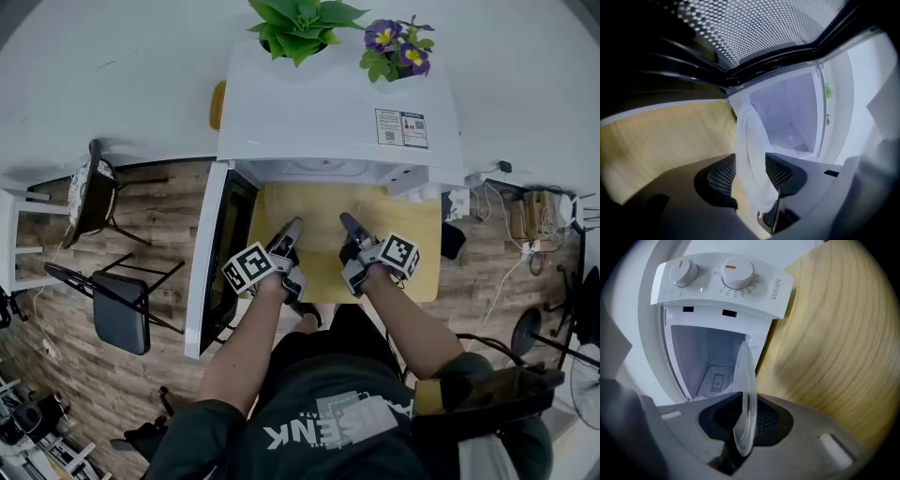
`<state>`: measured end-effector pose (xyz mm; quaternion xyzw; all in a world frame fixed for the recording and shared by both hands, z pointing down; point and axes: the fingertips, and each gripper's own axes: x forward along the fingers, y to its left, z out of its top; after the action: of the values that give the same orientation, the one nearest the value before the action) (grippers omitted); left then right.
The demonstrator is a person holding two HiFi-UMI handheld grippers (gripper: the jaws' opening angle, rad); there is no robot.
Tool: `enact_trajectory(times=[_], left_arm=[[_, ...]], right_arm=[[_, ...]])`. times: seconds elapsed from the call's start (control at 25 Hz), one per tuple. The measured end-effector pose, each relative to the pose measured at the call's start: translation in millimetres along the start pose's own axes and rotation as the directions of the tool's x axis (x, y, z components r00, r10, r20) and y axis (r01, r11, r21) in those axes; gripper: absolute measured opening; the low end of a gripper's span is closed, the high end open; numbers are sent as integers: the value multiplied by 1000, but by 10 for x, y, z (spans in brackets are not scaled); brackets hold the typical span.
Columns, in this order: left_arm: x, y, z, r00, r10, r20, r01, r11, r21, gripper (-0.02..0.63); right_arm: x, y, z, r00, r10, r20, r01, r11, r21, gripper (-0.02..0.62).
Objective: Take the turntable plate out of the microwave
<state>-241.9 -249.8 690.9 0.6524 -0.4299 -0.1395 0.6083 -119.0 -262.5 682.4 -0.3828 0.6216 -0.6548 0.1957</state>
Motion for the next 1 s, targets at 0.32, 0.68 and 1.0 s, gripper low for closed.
enact_trajectory(times=[0.32,0.68,1.0], left_arm=[[4,95,9,1000,9,20,-10,999,36,150],[-142,-151,-108,998,-31,56,23,990,138,124],[-264,-338,-117,995,-79,54,71,987,142,123]], right_arm=[[-228,28,-149,995,-20,-98,10,994,-106,63],[-371,354,-108,992,94,-82,-107,981,-164,61],[-427,817,-180,965,246,-86,-259,948,-188,64]])
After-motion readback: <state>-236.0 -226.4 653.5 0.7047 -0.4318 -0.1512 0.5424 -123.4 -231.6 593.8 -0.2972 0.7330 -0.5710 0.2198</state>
